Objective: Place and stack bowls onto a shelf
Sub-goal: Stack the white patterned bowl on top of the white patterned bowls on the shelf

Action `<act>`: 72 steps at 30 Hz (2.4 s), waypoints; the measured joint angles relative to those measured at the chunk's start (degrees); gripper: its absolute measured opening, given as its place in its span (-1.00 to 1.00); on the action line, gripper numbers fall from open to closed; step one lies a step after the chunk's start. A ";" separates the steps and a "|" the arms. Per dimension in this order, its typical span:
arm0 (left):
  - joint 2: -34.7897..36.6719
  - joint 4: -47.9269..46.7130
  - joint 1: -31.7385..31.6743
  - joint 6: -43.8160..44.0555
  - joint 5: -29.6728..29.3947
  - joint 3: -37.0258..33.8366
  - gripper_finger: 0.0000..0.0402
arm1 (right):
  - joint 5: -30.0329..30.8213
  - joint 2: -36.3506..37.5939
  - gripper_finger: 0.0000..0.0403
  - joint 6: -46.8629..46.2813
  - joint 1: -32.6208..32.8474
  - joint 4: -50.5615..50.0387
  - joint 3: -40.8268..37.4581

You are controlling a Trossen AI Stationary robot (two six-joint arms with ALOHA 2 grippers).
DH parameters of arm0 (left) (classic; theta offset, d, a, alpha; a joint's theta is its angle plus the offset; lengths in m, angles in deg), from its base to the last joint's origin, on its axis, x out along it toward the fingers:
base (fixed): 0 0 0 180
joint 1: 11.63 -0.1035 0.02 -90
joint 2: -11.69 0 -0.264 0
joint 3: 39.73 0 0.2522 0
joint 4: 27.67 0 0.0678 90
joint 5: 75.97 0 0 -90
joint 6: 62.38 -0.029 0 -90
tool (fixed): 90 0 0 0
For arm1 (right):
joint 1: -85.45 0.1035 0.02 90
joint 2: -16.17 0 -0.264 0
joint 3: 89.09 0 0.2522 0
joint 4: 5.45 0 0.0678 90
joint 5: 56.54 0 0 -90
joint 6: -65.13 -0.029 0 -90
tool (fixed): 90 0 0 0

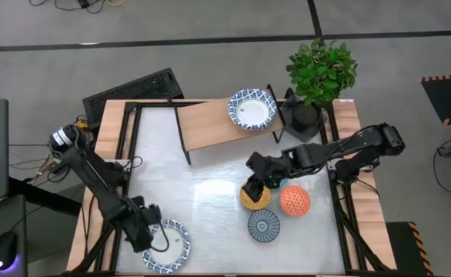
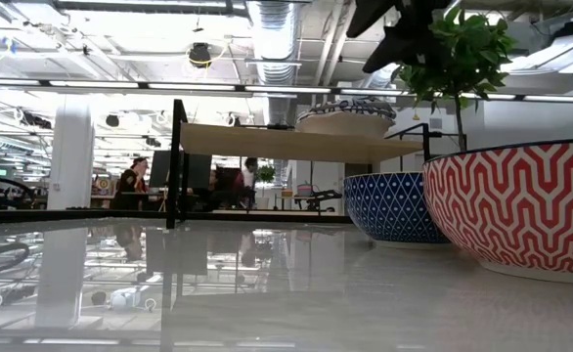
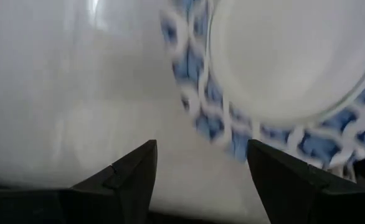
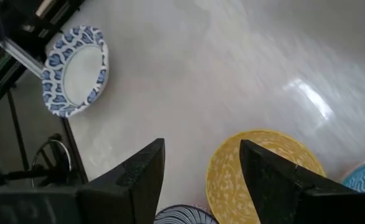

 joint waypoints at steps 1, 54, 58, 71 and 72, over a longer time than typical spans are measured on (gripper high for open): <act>-0.70 0.00 1.02 2.21 1.42 0.00 0.16 | 0.00 0.00 0.16 0.00 0.00 0.02 0.00; -15.13 30.82 -32.36 -29.23 11.38 -0.07 0.16 | -4.27 -0.02 0.16 9.49 -3.80 -6.20 0.00; -15.13 30.10 -34.65 -31.63 14.21 -0.04 0.16 | -4.20 -1.29 0.16 10.41 -5.60 -6.25 -0.01; -9.98 17.28 -30.66 -28.29 15.66 -0.04 0.16 | -4.46 -15.03 0.16 19.43 -6.67 6.73 0.07; -8.51 17.04 -30.24 -27.72 14.34 -0.04 0.16 | -4.48 -16.15 0.16 19.76 -6.64 7.80 0.08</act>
